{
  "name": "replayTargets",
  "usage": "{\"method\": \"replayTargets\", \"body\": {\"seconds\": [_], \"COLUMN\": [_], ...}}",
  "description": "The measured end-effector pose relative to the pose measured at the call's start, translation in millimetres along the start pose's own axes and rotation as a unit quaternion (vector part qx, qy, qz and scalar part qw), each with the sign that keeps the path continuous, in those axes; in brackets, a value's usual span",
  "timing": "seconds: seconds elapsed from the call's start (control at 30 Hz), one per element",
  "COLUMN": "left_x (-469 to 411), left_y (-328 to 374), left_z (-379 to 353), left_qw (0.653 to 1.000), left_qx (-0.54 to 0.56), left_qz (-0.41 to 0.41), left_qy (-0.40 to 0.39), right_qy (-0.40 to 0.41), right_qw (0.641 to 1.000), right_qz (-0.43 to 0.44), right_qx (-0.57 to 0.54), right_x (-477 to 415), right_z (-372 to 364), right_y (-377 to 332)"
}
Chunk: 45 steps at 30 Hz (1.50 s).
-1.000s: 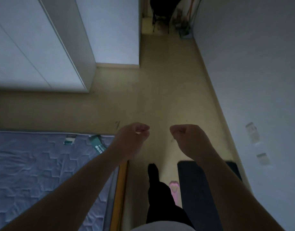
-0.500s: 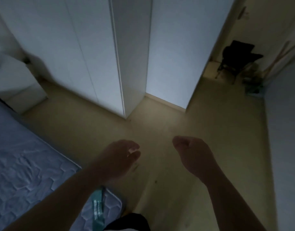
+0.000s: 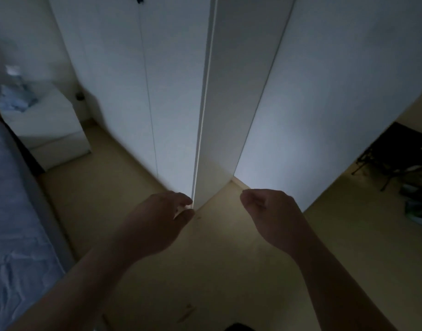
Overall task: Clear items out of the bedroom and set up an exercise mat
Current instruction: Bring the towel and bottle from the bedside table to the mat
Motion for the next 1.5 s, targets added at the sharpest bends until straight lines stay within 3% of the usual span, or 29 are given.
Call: {"method": "replayTargets", "body": {"seconds": [0.3, 0.47, 0.77, 1.0, 1.23, 1.5], "left_x": [-132, -175, -189, -237, -301, -426], "left_y": [-128, -224, -401, -581, -732, -938], "left_z": [44, 86, 133, 156, 200, 233], "left_qw": [0.985, 0.952, 0.818, 0.785, 0.787, 0.806], "left_qx": [0.037, 0.057, 0.181, 0.213, 0.215, 0.213], "left_qz": [0.157, 0.291, 0.498, 0.520, 0.528, 0.513], "left_qy": [0.054, 0.080, 0.225, 0.259, 0.236, 0.204], "right_qy": [-0.100, -0.168, -0.299, -0.319, -0.336, -0.339], "right_qw": [0.989, 0.972, 0.928, 0.908, 0.905, 0.914], "right_qz": [0.100, 0.145, 0.209, 0.262, 0.254, 0.213], "right_qx": [-0.035, -0.075, -0.072, -0.074, -0.052, -0.058], "right_x": [-219, -341, -482, -584, -674, -836], "right_z": [-79, -136, -292, -430, -530, -675], "right_y": [-66, -136, -268, -390, -471, -554]}}
Point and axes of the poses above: each hand's wrist, its own x-axis away from the middle knuckle, its own z-axis out of the back of the hand, y = z × x, the point moved 10 cm from there along -x, towards the middle knuckle, and after that the axes turned 14 degrees about -x, right-handed, at the moved point
